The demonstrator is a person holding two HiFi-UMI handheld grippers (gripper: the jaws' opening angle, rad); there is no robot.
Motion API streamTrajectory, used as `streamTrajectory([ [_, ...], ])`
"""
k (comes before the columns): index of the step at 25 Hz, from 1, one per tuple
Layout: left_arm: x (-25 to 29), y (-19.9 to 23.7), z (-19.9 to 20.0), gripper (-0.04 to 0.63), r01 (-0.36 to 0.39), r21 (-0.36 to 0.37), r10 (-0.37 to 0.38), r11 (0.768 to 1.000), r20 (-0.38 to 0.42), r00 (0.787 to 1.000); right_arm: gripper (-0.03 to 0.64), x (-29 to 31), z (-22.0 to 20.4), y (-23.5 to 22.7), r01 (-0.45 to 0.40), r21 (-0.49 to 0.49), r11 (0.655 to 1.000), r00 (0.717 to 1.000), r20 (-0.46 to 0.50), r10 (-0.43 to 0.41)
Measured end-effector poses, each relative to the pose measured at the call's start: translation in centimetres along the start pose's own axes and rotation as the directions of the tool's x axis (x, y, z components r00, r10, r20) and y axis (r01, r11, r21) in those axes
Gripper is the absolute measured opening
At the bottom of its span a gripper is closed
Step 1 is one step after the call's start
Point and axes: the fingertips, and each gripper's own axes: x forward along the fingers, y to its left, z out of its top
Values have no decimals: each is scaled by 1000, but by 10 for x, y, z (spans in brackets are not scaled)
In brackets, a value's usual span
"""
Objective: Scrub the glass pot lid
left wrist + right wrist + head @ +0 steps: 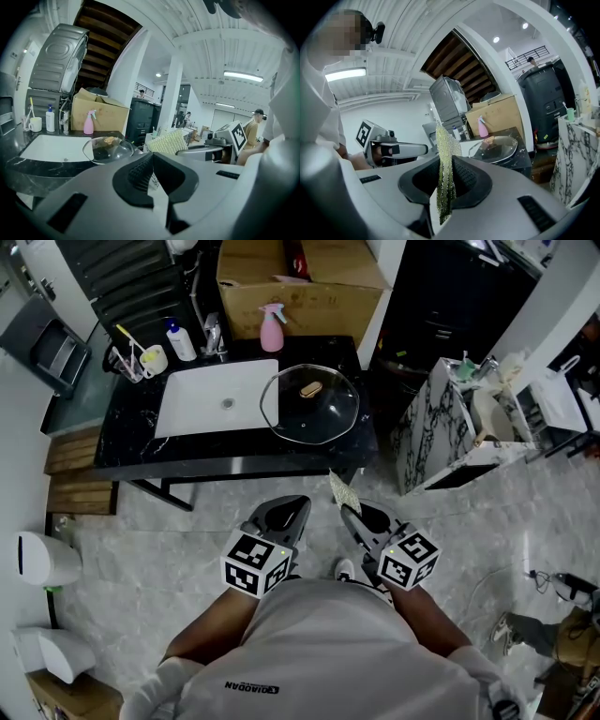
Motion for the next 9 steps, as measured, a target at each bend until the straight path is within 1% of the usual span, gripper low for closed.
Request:
streamTrajectory([
  [9,0,-5,8,14,12,13,-12,1000,17,1000,83,-3,1,-4,18,16,1000,1000,11,-18],
])
